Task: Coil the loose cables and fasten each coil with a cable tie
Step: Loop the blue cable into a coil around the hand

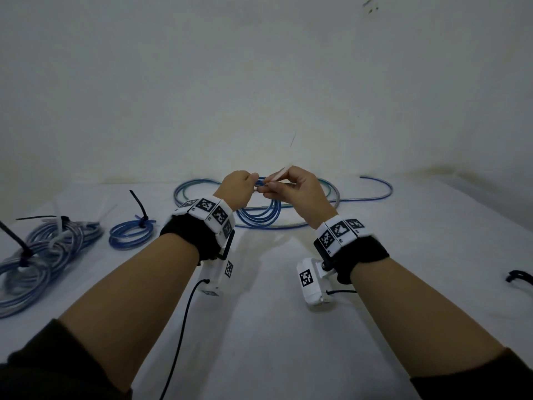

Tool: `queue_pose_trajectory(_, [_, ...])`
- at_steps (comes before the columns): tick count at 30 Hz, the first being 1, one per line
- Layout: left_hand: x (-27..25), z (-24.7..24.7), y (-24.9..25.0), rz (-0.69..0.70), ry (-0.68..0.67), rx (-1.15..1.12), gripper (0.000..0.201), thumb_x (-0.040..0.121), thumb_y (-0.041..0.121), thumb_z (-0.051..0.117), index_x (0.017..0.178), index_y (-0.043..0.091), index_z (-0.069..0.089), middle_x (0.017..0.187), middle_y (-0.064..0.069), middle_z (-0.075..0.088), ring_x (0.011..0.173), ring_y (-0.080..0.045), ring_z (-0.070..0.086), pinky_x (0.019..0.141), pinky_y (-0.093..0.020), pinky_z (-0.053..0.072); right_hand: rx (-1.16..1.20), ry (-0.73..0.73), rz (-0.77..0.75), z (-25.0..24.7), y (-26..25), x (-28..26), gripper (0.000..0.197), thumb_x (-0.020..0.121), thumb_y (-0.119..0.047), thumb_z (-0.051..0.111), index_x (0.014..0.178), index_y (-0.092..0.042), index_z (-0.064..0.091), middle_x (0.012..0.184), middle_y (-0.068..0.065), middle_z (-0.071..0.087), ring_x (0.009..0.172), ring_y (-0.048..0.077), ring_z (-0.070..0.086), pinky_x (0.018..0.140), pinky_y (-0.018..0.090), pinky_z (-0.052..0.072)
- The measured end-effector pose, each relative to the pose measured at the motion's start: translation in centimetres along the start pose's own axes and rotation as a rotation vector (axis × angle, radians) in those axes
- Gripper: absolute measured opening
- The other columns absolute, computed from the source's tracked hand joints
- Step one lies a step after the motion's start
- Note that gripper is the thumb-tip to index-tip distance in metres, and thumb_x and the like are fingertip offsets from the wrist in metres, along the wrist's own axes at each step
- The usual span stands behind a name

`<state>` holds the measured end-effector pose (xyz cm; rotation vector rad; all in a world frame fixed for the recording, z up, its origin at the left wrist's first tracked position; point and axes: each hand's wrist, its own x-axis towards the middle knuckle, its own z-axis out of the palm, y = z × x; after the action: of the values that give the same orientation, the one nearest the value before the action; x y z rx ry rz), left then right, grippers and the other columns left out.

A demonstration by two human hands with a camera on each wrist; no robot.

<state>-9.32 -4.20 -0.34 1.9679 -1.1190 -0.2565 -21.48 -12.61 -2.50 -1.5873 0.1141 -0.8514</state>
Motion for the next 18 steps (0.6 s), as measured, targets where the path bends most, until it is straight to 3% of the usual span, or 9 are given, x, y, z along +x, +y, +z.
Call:
queue_pose_trajectory(2, [0.1,0.1,-0.3,-0.003,0.012,-0.038,0.033,0.098,0.022,0.036,0.069,0.009,0.044,0.063,-0.004,0.045,0.065,-0.026,0.042,0.068,-0.032,0.034,0.023,0.014,0.020,0.2,0.0,0.0,0.005,0.090,0.002,0.054,0.090,0.006,0.056,0.088,0.020,0.063,0.078,0.022,0.070,0.077,0.033,0.058])
queue_pose_trajectory(4, [0.2,0.2,-0.5,0.018,0.046,-0.071,0.029,0.098,0.024,0.039,0.071,0.014,0.043,0.066,0.001,0.049,0.061,-0.017,0.043,0.069,-0.031,0.035,0.037,0.031,0.032,0.4,-0.2,0.0,0.015,0.095,-0.009,0.050,0.086,0.000,0.056,0.086,0.017,0.065,0.077,0.022,0.070,0.074,0.031,0.059])
queue_pose_trajectory(7, [0.1,0.3,-0.4,0.082,0.103,-0.079,0.021,0.097,0.023,0.041,0.083,0.010,0.048,0.076,0.000,0.056,0.066,-0.010,0.047,0.063,-0.024,0.038,0.031,0.067,0.029,0.6,-0.3,0.0,0.029,0.098,-0.023,0.045,0.082,-0.003,0.058,0.084,0.013,0.066,0.067,0.019,0.066,0.064,0.026,0.056])
queue_pose_trajectory(11, [0.1,0.5,-0.4,0.167,0.172,-0.110,0.013,0.096,0.019,0.045,0.090,0.008,0.050,0.078,0.001,0.059,0.067,-0.004,0.049,0.055,-0.005,0.035,0.116,0.138,0.028,0.5,-0.1,0.0,0.010,0.094,-0.016,0.053,0.086,-0.010,0.056,0.077,0.010,0.064,0.057,0.016,0.055,0.059,0.026,0.048])
queue_pose_trajectory(15, [0.1,0.8,-0.5,0.221,0.194,-0.087,0.013,0.095,0.019,0.048,0.086,0.009,0.050,0.070,0.007,0.050,0.061,-0.004,0.042,0.055,-0.011,0.033,0.187,0.202,0.053,0.4,0.0,0.0,0.004,0.091,-0.010,0.057,0.090,-0.013,0.054,0.066,0.007,0.063,0.049,0.012,0.046,0.054,0.023,0.041])
queue_pose_trajectory(18, [0.2,1.3,-0.3,0.286,0.216,-0.062,0.013,0.094,0.018,0.050,0.083,0.010,0.051,0.070,0.009,0.049,0.065,-0.002,0.045,0.056,-0.006,0.034,0.215,0.221,0.065,0.3,0.0,-0.1,0.007,0.091,-0.007,0.056,0.093,-0.014,0.053,0.063,0.006,0.061,0.044,0.009,0.041,0.049,0.022,0.033])
